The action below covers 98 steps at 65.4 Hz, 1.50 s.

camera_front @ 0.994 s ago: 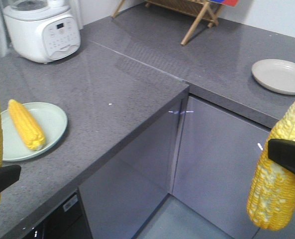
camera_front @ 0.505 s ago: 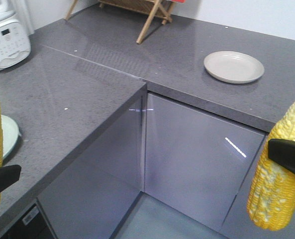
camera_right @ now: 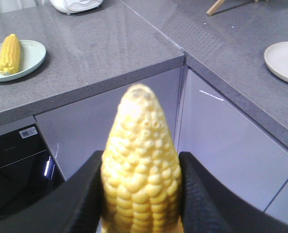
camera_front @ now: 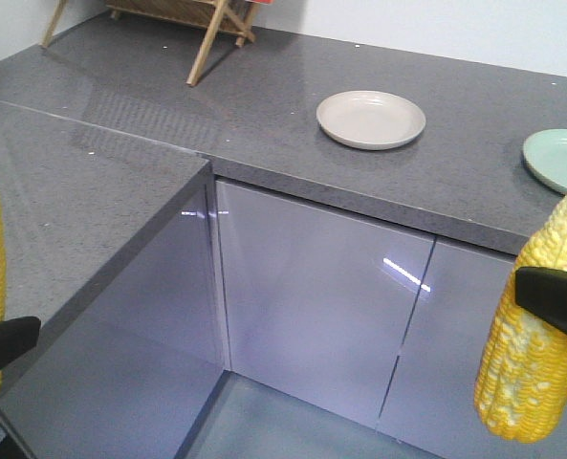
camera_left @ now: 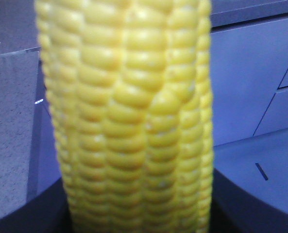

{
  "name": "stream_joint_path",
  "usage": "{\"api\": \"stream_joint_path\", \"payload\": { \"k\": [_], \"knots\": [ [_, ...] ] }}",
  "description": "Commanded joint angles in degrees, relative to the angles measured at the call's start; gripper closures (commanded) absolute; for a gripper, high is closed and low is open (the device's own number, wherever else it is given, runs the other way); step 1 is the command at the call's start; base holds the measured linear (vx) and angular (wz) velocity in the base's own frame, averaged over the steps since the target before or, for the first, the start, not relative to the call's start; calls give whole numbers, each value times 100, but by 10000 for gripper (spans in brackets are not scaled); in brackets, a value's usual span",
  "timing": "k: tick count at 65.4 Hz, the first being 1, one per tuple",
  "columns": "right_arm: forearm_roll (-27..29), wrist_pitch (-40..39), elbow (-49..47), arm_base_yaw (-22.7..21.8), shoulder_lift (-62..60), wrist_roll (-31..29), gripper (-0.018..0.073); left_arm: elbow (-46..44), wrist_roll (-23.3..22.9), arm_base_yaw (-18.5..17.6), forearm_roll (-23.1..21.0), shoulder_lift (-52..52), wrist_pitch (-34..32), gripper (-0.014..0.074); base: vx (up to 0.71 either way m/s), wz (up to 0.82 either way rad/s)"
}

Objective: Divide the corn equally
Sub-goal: 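Drive the base up to the two empty plates beside the hob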

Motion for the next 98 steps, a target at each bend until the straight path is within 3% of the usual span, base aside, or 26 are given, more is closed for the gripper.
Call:
{"api": "stream_joint_path", "payload": {
  "k": [1,98],
  "knots": [
    [153,-351,-132,-42,7,-56,305,-128,-3,-5,-119,-9,-396,353,0,-24],
    [153,-351,-132,-42,7,-56,305,-128,-3,-5,-119,-9,-396,353,0,-22]
  ]
}}
